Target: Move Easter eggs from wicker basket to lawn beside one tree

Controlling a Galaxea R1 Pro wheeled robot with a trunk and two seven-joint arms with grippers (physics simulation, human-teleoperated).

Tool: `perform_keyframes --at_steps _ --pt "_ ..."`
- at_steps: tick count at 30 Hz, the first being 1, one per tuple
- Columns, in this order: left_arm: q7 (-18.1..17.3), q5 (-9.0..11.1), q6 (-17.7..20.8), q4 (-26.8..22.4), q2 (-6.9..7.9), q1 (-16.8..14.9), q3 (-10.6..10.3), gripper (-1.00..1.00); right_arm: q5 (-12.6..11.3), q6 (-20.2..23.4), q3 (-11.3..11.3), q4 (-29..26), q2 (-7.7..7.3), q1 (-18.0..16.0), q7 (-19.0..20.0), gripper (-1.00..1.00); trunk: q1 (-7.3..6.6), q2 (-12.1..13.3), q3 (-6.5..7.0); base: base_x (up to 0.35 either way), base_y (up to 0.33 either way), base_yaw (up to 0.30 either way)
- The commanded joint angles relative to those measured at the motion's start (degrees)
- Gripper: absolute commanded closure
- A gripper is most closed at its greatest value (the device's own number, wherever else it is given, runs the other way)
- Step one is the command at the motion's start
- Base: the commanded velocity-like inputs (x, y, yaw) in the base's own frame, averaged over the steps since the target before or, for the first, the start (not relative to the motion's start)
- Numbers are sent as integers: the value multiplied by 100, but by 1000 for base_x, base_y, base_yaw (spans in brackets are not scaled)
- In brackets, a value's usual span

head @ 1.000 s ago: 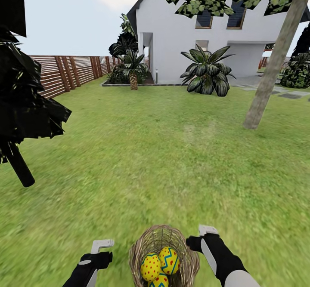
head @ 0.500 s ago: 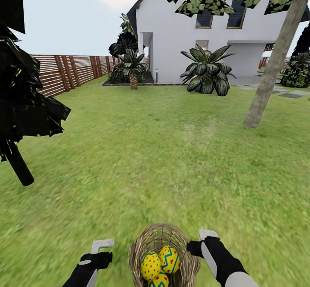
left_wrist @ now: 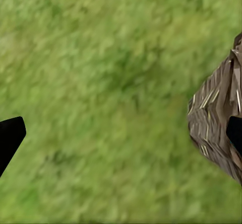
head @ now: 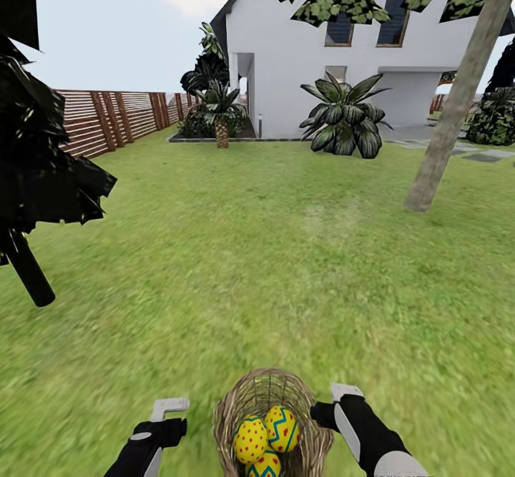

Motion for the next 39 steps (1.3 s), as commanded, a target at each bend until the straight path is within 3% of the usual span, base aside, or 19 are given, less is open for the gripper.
perform_keyframes --at_steps 1,8,13,19,27,39 --pt "24 26 30 -10 -1 0 -1 -100 -2 31 -28 -10 8 -48 -18 -100 22 -45 -24 0 0 0" --pt "25 24 25 -10 -1 2 -4 -100 -1 84 -26 79 15 -418 -281 -100 176 -325 -150 0 0 0" --pt "25 21 26 -10 -1 1 -6 -100 -1 90 -23 125 8 -496 -500 -100 286 -526 -240 0 0 0" --pt "25 26 27 -10 -1 -1 -3 -100 -1 95 -28 214 3 -612 -540 -100 418 -767 -347 0 0 0" --pt "25 22 30 -27 0 2 -5 -100 0 52 -28 801 2 -904 -554 -100 593 -1087 -491 0 0 0" --pt "25 22 30 -31 -1 -1 -7 -100 6 43 -29 911 -20 -1037 -555 -100 857 -1569 -706 0 0 0"
